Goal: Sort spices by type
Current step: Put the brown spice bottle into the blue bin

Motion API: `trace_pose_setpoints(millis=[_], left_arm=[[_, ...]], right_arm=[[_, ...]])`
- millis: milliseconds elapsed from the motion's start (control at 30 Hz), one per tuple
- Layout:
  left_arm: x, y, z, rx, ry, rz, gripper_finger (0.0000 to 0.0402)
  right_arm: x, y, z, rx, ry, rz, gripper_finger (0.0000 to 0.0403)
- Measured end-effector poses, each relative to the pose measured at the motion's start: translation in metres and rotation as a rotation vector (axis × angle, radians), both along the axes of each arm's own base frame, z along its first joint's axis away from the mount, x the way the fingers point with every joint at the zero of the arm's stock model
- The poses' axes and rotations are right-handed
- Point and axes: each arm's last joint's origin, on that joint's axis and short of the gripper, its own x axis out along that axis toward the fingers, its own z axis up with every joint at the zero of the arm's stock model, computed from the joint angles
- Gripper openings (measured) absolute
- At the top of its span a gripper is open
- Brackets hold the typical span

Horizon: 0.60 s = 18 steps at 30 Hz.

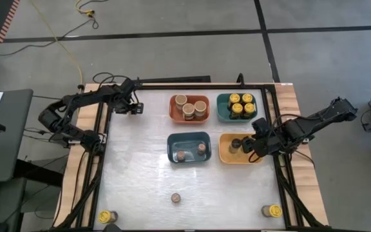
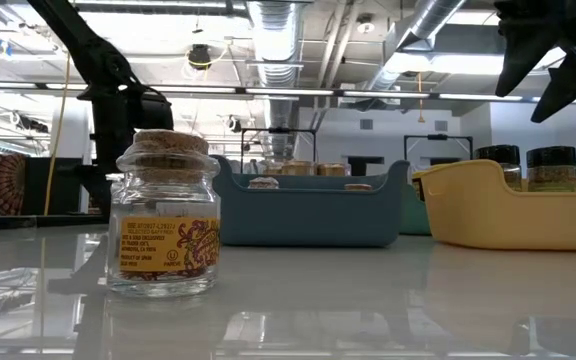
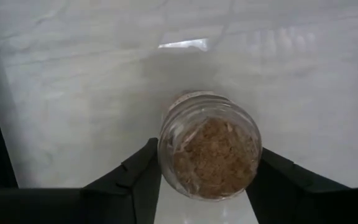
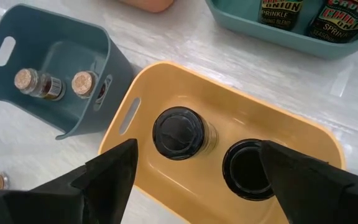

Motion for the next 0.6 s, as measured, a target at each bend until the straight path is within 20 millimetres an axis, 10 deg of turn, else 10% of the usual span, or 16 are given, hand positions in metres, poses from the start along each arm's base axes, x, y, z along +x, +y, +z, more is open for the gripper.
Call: trace_pose_setpoints(millis=[600], left_arm=[[0.0010, 0.0033, 0.0010, 0.053, 0.014, 0.004, 0.0190]], right_arm=[[0.0000, 0.0000, 0.0000, 0.001, -0.001, -0.002, 0.0365]])
